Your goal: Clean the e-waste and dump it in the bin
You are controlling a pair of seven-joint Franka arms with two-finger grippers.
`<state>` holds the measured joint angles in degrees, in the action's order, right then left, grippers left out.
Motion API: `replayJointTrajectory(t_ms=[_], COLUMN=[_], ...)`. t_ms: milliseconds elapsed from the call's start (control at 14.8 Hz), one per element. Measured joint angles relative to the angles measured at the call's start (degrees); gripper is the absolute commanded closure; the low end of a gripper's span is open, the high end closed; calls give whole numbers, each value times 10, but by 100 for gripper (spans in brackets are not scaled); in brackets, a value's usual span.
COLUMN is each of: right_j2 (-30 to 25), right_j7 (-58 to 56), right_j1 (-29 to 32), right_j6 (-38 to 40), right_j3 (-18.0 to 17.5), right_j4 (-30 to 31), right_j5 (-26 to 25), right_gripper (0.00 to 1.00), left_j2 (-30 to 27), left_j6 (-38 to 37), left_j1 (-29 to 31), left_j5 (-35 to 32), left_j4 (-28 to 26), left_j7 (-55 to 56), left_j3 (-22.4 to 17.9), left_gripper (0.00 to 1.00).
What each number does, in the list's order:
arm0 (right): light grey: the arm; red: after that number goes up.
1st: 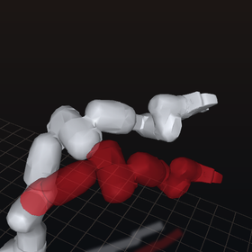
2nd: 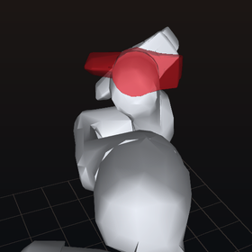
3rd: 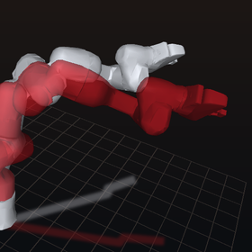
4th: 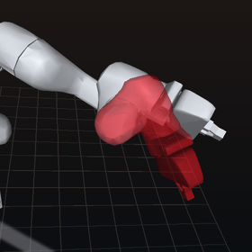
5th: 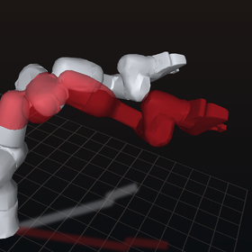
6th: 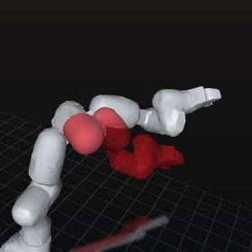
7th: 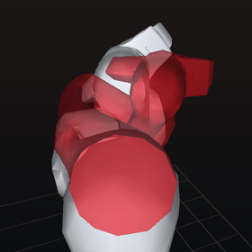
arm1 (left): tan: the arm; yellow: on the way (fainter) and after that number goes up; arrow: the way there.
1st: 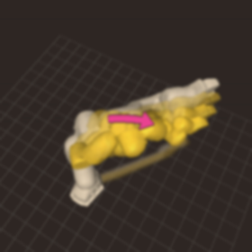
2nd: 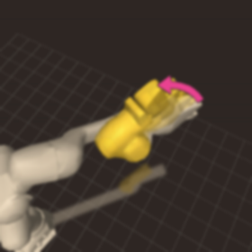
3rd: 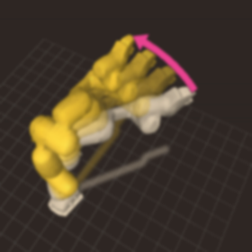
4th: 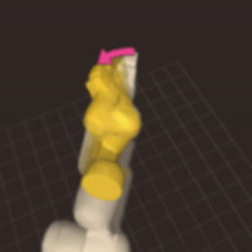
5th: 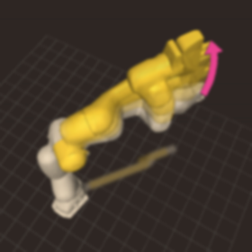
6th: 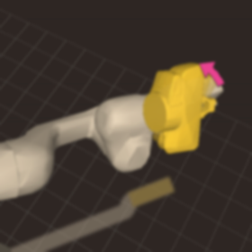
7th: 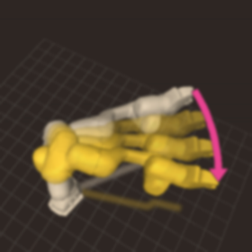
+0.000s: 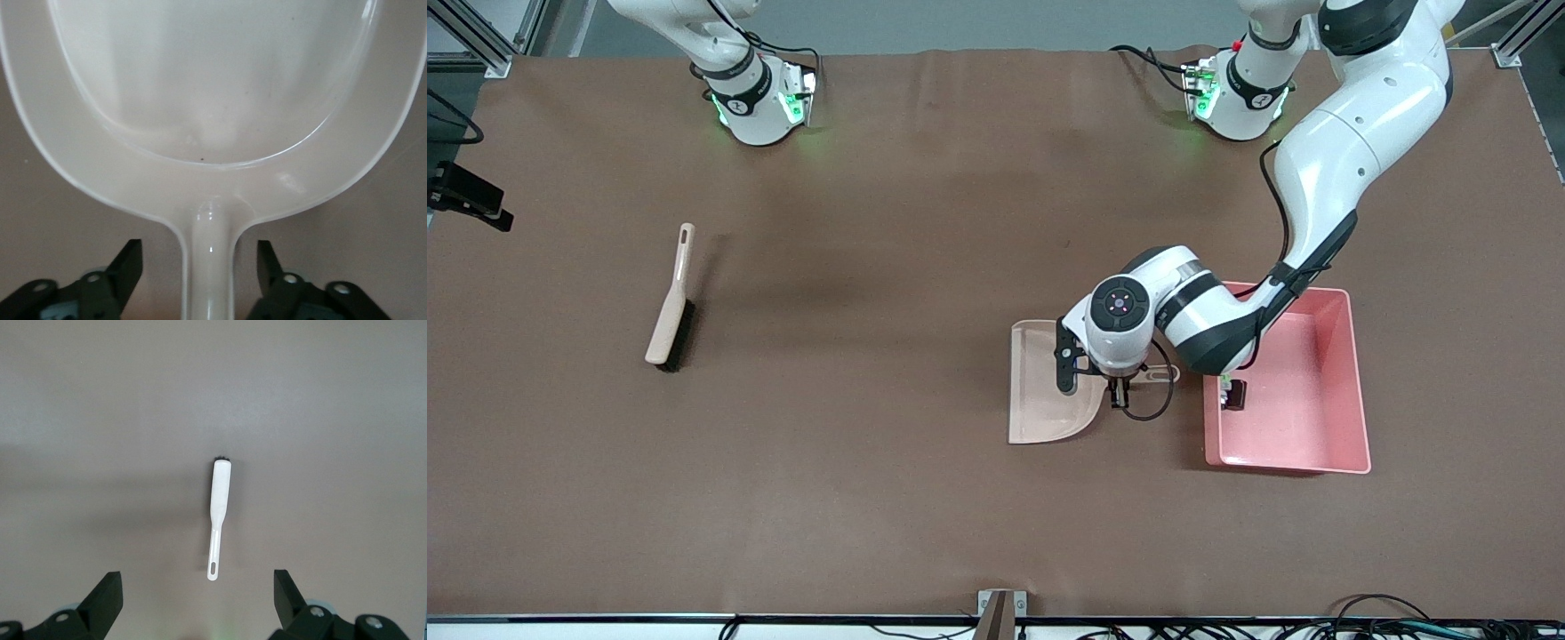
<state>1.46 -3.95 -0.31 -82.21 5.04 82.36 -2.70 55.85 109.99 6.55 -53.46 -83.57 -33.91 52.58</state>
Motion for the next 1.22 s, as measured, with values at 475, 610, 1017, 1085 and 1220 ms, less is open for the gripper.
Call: replayJointTrajectory(t_ms=[475, 610, 1017, 1085, 1220], right_j2=[0, 0, 0, 0, 0], right_j7=[0, 0, 0, 0, 0], right_j1=[-1, -1, -1, -1, -1], right_j6=[0, 0, 0, 0, 0], right_j3=[-3, -4, -5, -5, -5], right_j4=[0, -1, -1, -1, -1], right_j5=[0, 0, 0, 0, 0], right_gripper=[0, 0, 0, 0, 0], left_j2=[-108, -141, -214, -234, -291], left_j6=[-5, -7, -40, -47, -60], left_j1=[85, 101, 103, 95, 50], left_j5=[136, 156, 201, 218, 293], left_j4=[34, 34, 33, 33, 33], left_j7=[48, 96, 315, 342, 364], left_j3=[30, 31, 21, 3, -84], left_gripper=[0, 0, 0, 0, 0])
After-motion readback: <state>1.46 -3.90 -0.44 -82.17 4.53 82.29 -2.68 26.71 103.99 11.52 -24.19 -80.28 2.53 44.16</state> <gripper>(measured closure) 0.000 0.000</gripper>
